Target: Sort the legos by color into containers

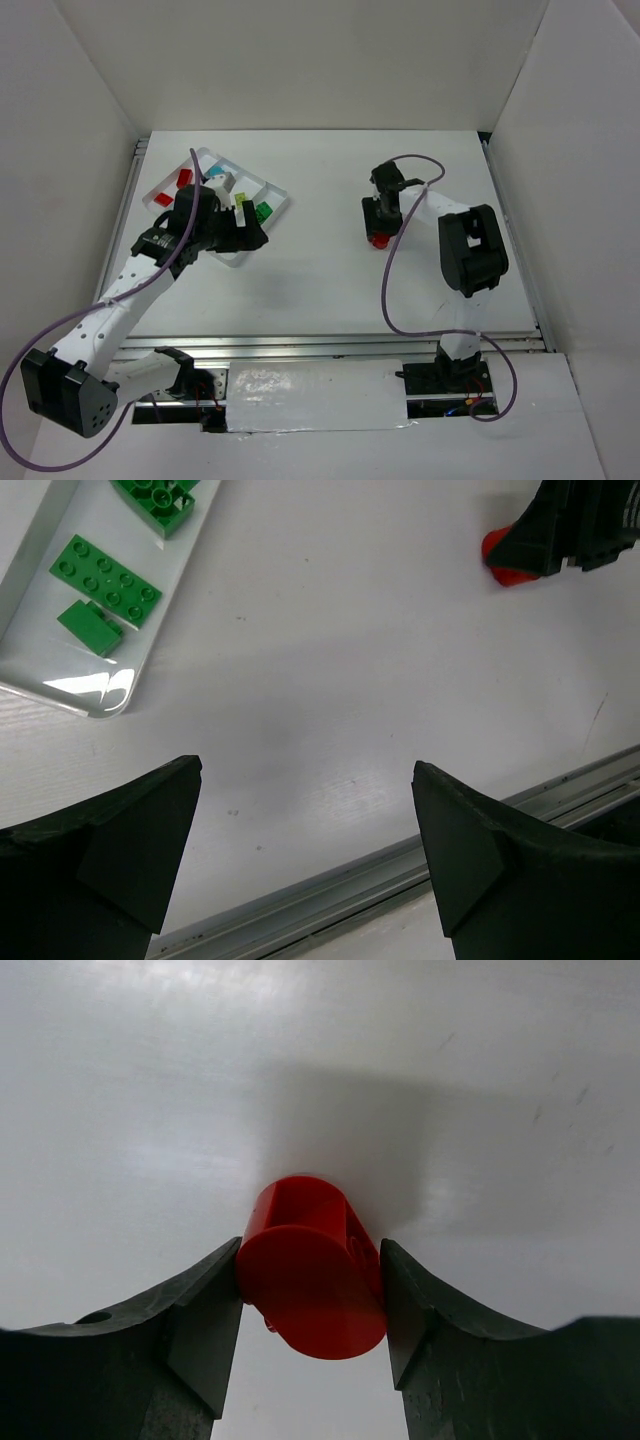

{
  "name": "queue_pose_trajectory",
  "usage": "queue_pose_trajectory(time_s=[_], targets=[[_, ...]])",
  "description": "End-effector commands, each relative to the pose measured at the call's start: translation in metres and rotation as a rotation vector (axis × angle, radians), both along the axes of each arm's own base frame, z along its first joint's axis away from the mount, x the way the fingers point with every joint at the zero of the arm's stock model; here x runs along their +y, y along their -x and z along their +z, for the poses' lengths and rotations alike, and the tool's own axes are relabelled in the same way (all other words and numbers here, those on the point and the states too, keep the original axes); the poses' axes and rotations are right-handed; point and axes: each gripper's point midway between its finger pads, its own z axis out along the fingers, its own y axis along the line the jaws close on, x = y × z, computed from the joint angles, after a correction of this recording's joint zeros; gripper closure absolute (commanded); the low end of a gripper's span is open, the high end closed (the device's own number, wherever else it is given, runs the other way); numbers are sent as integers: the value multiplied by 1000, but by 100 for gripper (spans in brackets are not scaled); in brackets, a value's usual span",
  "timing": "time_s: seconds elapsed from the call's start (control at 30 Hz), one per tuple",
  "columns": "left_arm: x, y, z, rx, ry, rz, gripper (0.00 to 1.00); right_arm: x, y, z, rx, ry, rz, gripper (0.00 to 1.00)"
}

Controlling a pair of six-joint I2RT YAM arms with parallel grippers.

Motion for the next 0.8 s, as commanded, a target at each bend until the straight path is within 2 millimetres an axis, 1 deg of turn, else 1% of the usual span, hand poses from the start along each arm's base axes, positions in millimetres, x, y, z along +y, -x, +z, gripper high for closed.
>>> queue_pose_trajectory(time_s=[0.0, 0.03, 0.07, 0.1, 0.13, 0.2, 0.23, 0.3, 0.33, 0.37, 0.4, 0.43, 0.47, 0.53, 0.6, 0.67, 0.77], targets=[[-12, -6, 18, -76, 74, -23, 0, 39, 14, 49, -113, -169, 58, 95], [-16, -3, 17, -78, 102, -40, 0, 53, 23, 78, -179, -243, 106, 95], [-25, -6, 26, -109, 153, -60, 1, 69, 44, 82, -163, -323, 166, 95], [-35, -1, 30, -108, 199, -113, 1, 82, 50, 96, -200, -371, 211, 95], [-41, 1, 30, -93, 242, -125, 0, 99, 72, 113, -231, -410, 282, 95], [-50, 1, 40, -111, 305, -149, 0, 120, 94, 131, -268, -453, 381, 95], [-58, 6, 43, -85, 362, -166, 0, 136, 118, 142, -289, -473, 458, 95], [-65, 7, 52, -94, 429, -174, 0, 150, 138, 154, -321, -505, 546, 95], [-68, 13, 53, -62, 483, -170, 0, 154, 153, 161, -343, -525, 587, 95], [-71, 16, 56, -53, 517, -173, 0, 166, 170, 167, -357, -546, 648, 95], [-74, 18, 59, -66, 553, -186, 0, 172, 177, 173, -379, -563, 680, 95], [-80, 25, 63, -36, 606, -202, 0, 178, 193, 180, -397, -580, 732, 94], [-82, 29, 65, -23, 631, -217, 0, 181, 197, 185, -414, -586, 749, 94], [-88, 38, 74, -26, 685, -253, 1, 184, 204, 197, -448, -597, 774, 94], [-90, 45, 78, -29, 699, -268, 1, 187, 204, 210, -480, -607, 778, 94], [-93, 54, 79, -20, 708, -289, 3, 190, 208, 215, -476, -618, 798, 94], [-101, 64, 82, -10, 730, -323, 4, 198, 208, 225, -494, -622, 812, 94]])
